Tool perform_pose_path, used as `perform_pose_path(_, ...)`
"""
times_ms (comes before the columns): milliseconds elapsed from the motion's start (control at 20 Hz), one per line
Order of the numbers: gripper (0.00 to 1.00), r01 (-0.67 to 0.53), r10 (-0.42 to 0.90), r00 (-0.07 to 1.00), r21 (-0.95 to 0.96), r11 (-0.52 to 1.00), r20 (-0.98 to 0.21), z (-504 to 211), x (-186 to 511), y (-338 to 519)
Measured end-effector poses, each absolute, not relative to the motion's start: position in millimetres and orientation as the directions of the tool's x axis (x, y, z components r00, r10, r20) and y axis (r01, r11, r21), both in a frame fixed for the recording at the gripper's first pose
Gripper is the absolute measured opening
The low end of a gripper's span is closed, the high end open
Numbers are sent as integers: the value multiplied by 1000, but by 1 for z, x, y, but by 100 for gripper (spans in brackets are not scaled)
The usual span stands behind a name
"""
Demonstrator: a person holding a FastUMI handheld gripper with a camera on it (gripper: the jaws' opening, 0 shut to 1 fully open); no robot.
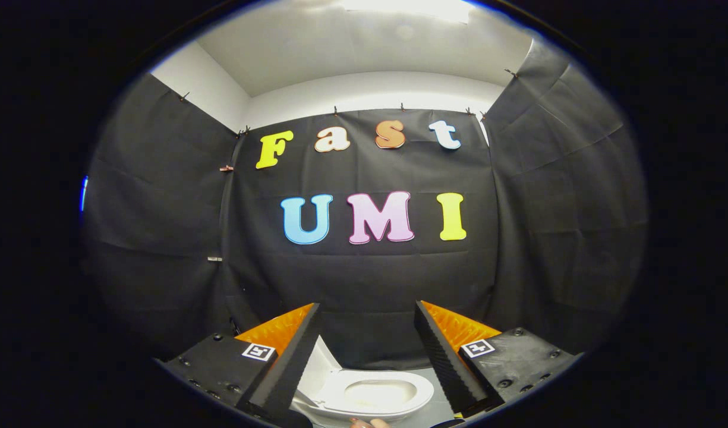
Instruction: Open the toilet lid.
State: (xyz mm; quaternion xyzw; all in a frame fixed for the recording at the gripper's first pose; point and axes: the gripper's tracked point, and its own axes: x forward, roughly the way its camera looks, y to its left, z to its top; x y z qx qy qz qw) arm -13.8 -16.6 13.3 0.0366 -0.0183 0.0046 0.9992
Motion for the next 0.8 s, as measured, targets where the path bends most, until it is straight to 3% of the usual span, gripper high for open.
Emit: perform_pose_path(800, 98, -31, 26, 998, 89, 996, 54, 16, -18, -17)
